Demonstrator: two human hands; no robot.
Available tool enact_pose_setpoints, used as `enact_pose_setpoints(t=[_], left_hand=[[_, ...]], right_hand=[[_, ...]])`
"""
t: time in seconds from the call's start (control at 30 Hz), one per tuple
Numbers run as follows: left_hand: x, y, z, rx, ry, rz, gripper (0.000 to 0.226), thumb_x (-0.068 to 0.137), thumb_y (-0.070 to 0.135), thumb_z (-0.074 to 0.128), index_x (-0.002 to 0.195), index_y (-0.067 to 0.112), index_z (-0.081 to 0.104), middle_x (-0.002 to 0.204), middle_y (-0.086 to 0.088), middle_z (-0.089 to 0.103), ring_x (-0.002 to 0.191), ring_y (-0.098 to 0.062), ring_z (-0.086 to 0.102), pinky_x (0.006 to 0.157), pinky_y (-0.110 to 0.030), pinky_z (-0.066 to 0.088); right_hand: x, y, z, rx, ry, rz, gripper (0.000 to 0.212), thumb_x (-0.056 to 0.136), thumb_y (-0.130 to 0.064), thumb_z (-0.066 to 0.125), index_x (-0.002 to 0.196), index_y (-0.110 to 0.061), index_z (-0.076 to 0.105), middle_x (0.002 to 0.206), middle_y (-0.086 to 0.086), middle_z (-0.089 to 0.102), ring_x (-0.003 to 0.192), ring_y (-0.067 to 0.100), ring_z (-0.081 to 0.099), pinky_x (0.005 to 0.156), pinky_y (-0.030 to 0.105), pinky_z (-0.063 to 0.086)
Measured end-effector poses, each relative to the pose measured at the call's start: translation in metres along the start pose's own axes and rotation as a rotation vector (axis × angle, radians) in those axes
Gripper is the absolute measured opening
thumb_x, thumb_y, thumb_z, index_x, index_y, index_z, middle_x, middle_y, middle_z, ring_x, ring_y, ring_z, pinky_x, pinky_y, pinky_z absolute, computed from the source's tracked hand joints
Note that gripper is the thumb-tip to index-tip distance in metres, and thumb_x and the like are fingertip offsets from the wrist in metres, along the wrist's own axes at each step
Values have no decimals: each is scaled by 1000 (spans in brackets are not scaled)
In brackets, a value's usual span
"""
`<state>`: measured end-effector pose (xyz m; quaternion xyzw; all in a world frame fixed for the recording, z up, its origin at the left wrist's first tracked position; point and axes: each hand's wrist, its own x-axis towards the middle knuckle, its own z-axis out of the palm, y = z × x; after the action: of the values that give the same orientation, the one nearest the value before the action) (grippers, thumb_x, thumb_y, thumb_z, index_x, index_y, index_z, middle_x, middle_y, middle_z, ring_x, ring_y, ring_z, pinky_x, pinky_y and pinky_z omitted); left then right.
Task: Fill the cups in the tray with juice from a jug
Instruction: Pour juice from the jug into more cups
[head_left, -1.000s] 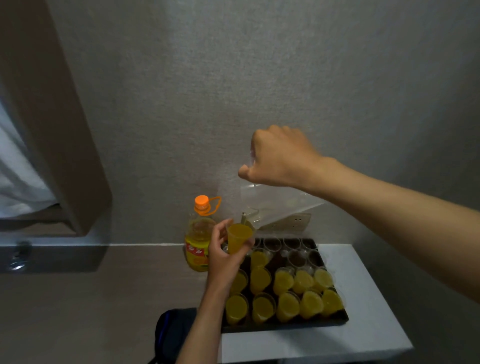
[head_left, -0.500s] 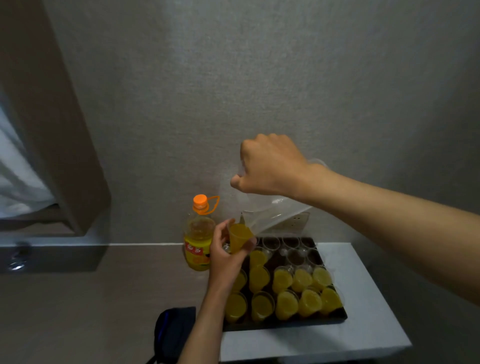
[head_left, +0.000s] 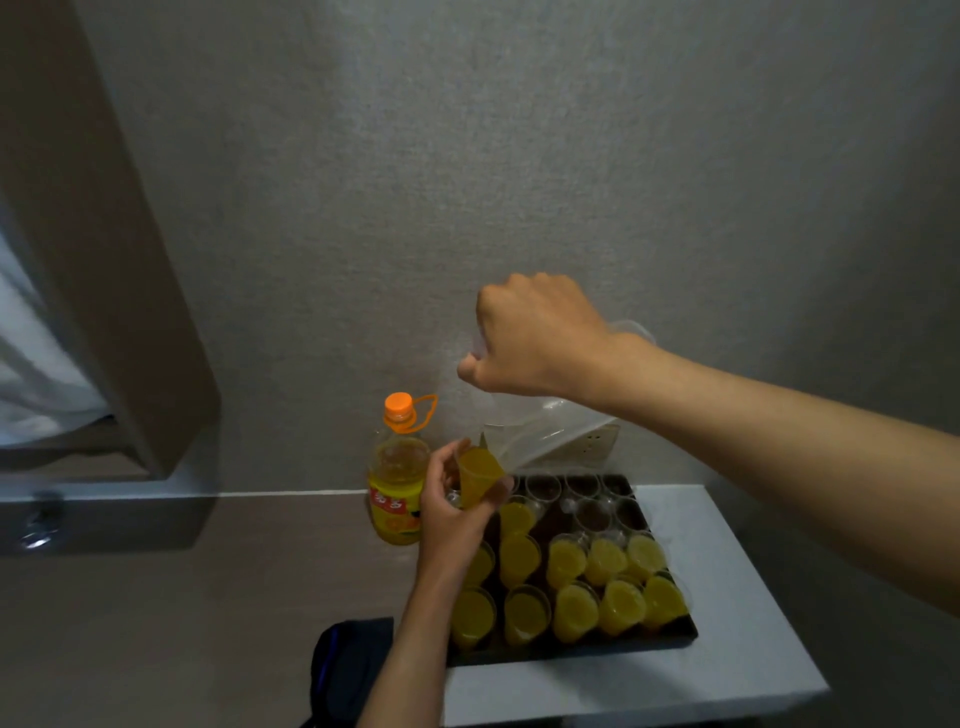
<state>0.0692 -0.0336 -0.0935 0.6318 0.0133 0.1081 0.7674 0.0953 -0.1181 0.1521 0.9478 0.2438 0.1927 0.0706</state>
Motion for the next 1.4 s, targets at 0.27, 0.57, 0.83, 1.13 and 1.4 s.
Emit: enact_pose_setpoints(t=[0.27,0.57,0.83,1.13,1.4], left_hand=[[3,-3,3,38,-16,-8,65,64,43,91,122,38,62,121,13,69,118,-10,62,101,-46,53],[7,-4,14,31,-46,1,66,71,29,90,129,41,60,123,17,69,119,-6,62,99,-35,52],[15,-4,26,109,-103,-2,59,74,33,86,127,43,61,123,10,69,119,-14,63,102,-49,52],[32,-7,54,128,-144,-55,51,84,-4,77,127,15,59,118,7,67,96,10,66,75,-10,51],[55,-18,80,329,-255,-110,48,78,11,83,113,32,57,123,-1,66,104,-10,68,77,-20,53]], right_hand=[[-6,8,1,28,14,46,46,84,-46,64,67,-20,31,100,16,71,94,40,66,69,35,35],[-21,35,8,155,-1,191,45,83,-43,64,60,-21,32,62,1,41,71,33,48,67,34,34],[-40,82,25,396,133,440,48,84,-41,69,51,-15,45,50,-1,48,49,20,47,52,32,38],[-89,127,57,797,361,770,53,85,-36,69,46,-20,38,43,-8,33,41,13,32,52,30,31],[-132,135,89,1034,518,1011,46,90,-27,68,50,-20,47,45,-6,39,46,15,36,53,30,32]])
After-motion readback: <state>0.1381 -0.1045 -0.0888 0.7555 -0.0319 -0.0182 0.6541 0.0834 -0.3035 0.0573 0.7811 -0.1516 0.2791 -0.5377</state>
